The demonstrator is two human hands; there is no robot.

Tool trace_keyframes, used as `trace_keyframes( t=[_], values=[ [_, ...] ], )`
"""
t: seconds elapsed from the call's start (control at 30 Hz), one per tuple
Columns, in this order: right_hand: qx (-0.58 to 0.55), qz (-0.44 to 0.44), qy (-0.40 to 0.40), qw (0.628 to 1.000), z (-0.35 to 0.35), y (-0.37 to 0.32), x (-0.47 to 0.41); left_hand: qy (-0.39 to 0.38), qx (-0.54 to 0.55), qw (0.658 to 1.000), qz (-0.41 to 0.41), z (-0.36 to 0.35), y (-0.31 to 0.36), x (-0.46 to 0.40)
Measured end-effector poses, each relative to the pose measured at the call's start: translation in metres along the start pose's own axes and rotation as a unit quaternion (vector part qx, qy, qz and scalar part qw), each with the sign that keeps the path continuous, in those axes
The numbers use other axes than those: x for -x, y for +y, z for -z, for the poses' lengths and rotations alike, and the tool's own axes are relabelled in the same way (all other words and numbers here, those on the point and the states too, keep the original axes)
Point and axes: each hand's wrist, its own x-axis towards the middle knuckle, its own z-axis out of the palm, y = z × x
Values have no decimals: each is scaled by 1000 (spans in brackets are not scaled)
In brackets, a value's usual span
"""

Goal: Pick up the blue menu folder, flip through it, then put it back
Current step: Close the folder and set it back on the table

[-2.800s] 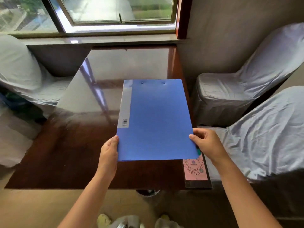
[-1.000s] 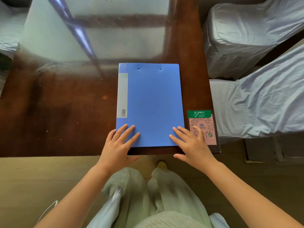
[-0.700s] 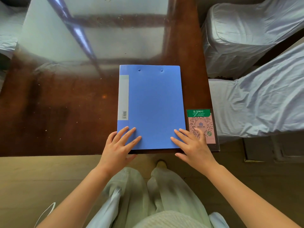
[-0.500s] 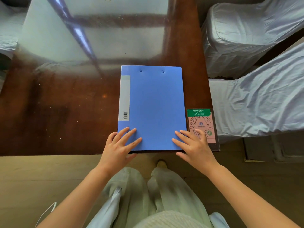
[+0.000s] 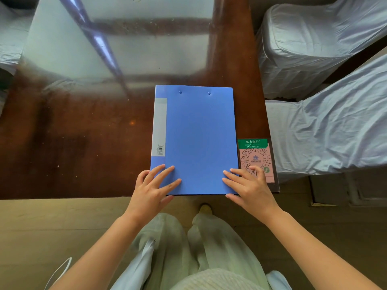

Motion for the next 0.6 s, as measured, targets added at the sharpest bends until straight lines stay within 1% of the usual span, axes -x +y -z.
trace_keyframes(
  t=[0.6],
  values=[
    [-9, 1, -5, 1000, -1, 7, 4, 1, 8, 1000, -1, -7, 1, 0]
  ],
)
